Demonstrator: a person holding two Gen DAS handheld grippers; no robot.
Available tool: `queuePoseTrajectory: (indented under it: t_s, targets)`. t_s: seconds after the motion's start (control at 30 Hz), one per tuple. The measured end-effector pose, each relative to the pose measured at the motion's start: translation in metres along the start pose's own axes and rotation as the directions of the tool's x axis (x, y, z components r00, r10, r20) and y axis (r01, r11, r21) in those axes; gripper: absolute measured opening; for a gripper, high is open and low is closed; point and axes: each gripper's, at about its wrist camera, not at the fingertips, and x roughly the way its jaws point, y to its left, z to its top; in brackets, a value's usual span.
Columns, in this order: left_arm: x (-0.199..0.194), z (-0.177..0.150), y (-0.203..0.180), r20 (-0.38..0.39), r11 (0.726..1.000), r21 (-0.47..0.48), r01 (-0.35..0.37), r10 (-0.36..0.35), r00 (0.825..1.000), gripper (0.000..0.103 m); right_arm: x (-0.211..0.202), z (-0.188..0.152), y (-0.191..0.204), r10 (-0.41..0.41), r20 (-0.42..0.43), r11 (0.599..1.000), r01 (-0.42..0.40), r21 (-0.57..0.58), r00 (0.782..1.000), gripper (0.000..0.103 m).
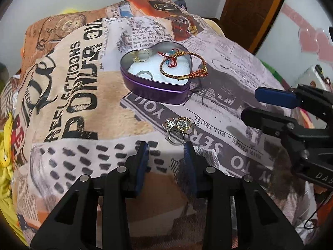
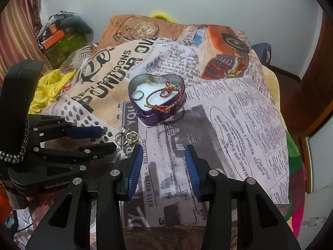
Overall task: Organize jewelry
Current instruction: 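Move both tools down to the small earrings beside the tin, then grasp a small earring with the left tool while the right tool grasps another earring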
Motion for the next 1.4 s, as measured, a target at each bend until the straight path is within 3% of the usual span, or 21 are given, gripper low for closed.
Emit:
queuePoseTrajectory:
  t_s: [0.47, 0.57, 0.8, 0.83, 0.87, 1.0, 1.4]
  targets:
    - [0.019, 0.017, -0.003, 0.017, 0.998, 0.036, 0.053, -0.053, 0.998, 0.034, 0.016, -0.006, -0.006, 0.011, -0.029, 1.000, -0.010, 0.008, 1.000, 0.038]
    - [0.019, 0.017, -0.003, 0.027, 0.997, 0.040, 0.060, -0.061, 0.998, 0.027, 0.018, -0.006, -0.006, 0.011, -0.033, 1.000, -0.011, 0.007, 0.999, 0.038]
    - [0.010, 0.008, -0.001, 0.050, 0.998, 0.027, 0.055, -0.057, 0.997, 0.025, 0.021, -0.005, 0.000, 0.024, -0.042, 1.000, -0.024, 0.000, 0.999, 0.038]
    - [0.008, 0.005, 0.000, 0.055, 0.998, 0.022, 0.057, -0.058, 0.997, 0.023, 0.022, -0.004, 0.003, 0.025, -0.044, 1.000, -0.025, -0.008, 0.999, 0.038]
    - [0.005, 0.003, 0.003, 0.057, 0.998, 0.015, 0.063, -0.064, 0.996, 0.014, 0.023, -0.004, 0.005, 0.024, -0.046, 1.000, -0.025, -0.015, 0.999, 0.038]
    - [-0.002, -0.004, 0.012, 0.064, 0.996, -0.018, 0.091, -0.089, 0.994, 0.014, 0.025, -0.002, 0.013, 0.025, -0.052, 0.999, -0.027, -0.038, 0.998, 0.038]
    - [-0.020, -0.019, 0.028, 0.124, 0.998, -0.052, 0.042, -0.036, 0.992, 0.014, 0.037, 0.007, 0.036, 0.038, -0.069, 0.995, -0.044, -0.091, 0.997, 0.038]
